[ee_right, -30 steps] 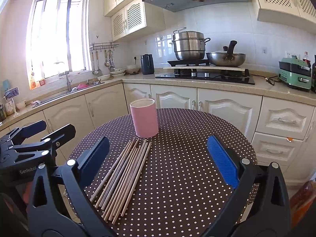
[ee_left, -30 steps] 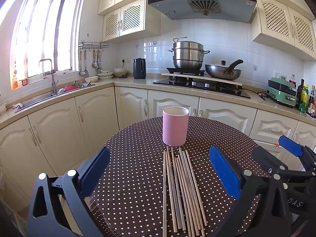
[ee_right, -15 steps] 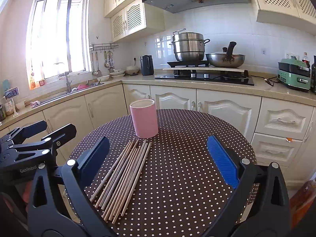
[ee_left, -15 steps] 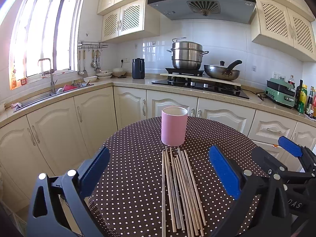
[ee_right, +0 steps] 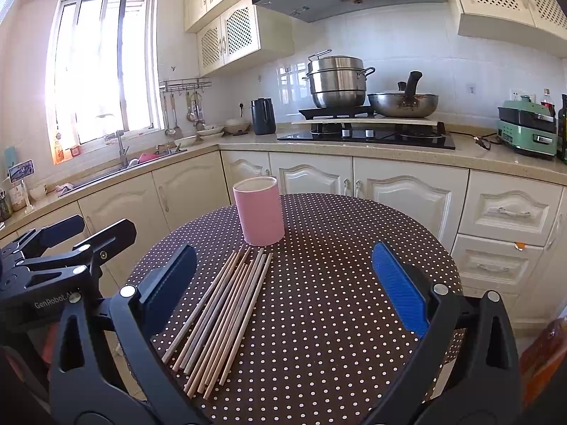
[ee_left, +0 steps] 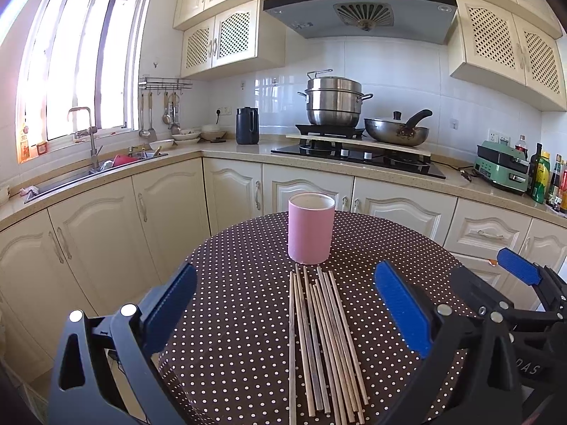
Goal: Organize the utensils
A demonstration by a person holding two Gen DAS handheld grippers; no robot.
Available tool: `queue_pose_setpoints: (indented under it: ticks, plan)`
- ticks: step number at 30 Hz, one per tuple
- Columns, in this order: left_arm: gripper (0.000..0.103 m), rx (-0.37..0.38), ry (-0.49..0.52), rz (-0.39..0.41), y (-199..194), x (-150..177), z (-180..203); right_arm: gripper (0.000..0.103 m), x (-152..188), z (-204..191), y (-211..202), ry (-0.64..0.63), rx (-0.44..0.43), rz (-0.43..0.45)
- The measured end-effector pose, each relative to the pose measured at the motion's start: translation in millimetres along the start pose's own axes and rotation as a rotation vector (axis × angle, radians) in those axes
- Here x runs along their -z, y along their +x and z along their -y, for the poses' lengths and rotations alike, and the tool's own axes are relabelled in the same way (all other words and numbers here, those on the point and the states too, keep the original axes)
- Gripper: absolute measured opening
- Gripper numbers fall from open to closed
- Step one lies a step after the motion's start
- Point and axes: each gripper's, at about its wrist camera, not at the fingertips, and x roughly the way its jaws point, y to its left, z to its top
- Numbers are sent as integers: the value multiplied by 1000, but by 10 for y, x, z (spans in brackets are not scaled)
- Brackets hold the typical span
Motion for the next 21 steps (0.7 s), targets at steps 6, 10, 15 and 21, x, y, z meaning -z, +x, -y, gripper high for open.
queue_pose_setpoints:
  ticks: [6, 10, 15, 21]
  plan:
    - [99, 1, -7, -3, 3, 0, -5, 97, 2, -9, 21, 0, -3, -10]
    - [99, 4, -13, 3, 9, -9, -9, 97, -7, -12, 28, -4, 1, -14]
    - [99, 4, -15, 2, 26, -10, -7, 97, -14, -11, 47, -5, -1, -17]
    - [99, 4, -21, 5, 51, -15, -6, 97, -26, -23, 62, -12, -2, -20]
